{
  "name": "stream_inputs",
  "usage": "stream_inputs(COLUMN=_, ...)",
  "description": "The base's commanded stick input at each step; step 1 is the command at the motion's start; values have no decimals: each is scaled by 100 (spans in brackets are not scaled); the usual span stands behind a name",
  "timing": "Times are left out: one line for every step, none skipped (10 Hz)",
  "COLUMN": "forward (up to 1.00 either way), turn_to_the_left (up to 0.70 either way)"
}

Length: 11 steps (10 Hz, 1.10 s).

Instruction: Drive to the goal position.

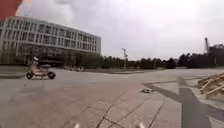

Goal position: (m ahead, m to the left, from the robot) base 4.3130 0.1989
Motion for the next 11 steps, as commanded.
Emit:
stream_inputs(forward=50, turn_to_the_left=0)
stream_inputs(forward=50, turn_to_the_left=0)
stream_inputs(forward=50, turn_to_the_left=0)
stream_inputs(forward=50, turn_to_the_left=0)
stream_inputs(forward=50, turn_to_the_left=0)
stream_inputs(forward=50, turn_to_the_left=0)
stream_inputs(forward=50, turn_to_the_left=0)
stream_inputs(forward=50, turn_to_the_left=0)
stream_inputs(forward=50, turn_to_the_left=0)
stream_inputs(forward=50, turn_to_the_left=0)
stream_inputs(forward=50, turn_to_the_left=0)
